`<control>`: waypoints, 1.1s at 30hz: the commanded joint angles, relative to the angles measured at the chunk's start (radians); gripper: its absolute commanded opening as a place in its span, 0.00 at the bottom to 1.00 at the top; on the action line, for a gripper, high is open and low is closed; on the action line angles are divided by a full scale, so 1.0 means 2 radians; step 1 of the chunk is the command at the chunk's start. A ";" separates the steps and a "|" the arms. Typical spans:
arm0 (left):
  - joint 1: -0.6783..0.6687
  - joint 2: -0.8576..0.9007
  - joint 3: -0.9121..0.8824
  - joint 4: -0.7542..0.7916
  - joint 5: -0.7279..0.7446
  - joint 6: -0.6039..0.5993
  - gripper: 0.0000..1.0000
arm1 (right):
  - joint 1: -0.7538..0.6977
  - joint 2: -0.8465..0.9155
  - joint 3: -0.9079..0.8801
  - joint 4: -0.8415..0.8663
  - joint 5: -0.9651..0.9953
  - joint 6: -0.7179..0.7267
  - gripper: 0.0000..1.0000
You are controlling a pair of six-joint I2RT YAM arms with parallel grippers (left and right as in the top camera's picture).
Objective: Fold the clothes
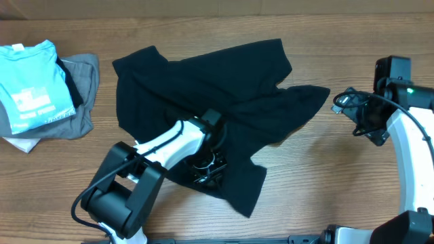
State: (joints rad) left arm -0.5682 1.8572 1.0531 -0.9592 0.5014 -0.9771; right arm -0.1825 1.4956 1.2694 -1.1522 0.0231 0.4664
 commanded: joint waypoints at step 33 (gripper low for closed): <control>0.091 -0.016 -0.002 -0.116 -0.159 0.099 0.04 | -0.028 0.197 -0.096 0.258 -0.082 0.007 0.04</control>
State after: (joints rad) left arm -0.3920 1.8542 1.0515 -1.2110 0.2306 -0.8059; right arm -0.1951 1.8755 1.0683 -0.5915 -0.2863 0.4500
